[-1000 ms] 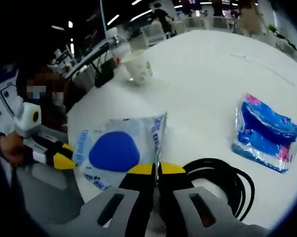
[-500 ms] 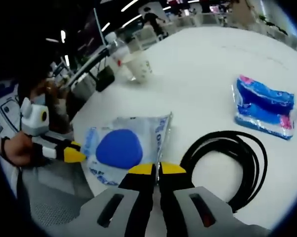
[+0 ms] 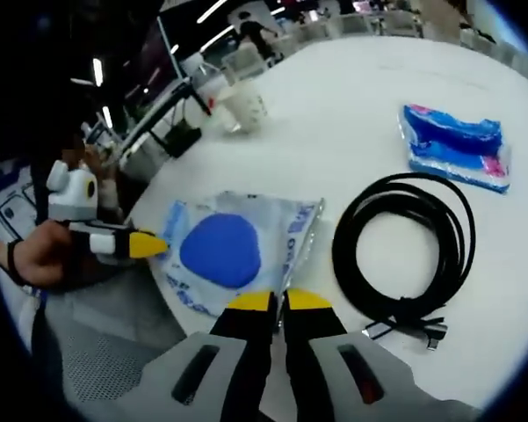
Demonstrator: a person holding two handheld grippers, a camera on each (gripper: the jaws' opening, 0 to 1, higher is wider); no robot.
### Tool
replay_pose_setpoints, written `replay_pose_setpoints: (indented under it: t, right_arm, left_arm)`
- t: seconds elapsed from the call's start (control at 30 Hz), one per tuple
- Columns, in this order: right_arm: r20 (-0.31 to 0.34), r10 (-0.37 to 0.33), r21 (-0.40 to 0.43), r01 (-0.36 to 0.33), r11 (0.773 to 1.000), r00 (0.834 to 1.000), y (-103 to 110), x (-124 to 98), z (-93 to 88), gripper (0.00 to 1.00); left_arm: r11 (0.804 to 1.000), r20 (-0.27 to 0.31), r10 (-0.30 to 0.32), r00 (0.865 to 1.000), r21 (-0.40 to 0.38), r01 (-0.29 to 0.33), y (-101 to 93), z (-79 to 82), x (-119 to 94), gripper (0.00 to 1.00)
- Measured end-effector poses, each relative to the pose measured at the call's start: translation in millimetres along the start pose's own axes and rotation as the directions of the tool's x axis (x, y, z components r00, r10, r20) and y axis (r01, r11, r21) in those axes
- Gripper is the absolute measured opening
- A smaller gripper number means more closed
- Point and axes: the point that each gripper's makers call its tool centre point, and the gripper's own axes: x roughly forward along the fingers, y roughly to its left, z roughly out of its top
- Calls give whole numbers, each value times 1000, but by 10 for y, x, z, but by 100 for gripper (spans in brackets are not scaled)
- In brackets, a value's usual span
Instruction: Arrange the tabletop items into an orderly group along one side of the table until the central work area is clear of visible clutter.
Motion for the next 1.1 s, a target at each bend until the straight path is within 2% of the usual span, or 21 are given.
replay_pose_setpoints:
  t: [0.1,0.2,0.37,0.67,0.83,1.1]
  right_arm:
    - [-11,-14,-8,13,1000,1000,-10,-14,-29,2]
    - [-21,-44,2,44,999,999,-24,-48,-107,2]
    - [-30,-59,38,60,997,998,8,-58,-182,2]
    - [-34,-91,58,92,994,995,48,-82,-222,1]
    - [-41,-94,58,96,994,995,75,-89,-269,2]
    - [-63,-92,53,95,994,994,112,-95,-307,2]
  left_arm:
    - [998,6,-38,999,44,38,-49,41,21,15]
    - [983,-11,-41,999,176,43,-69,51,39,12]
    - [974,-15,-57,998,217,59,-94,44,57,14]
    - [975,-18,-76,997,207,78,-24,20,84,12]
    - [972,-8,-73,997,222,73,-18,82,93,9]
    - [983,30,-64,997,176,58,60,167,142,3]
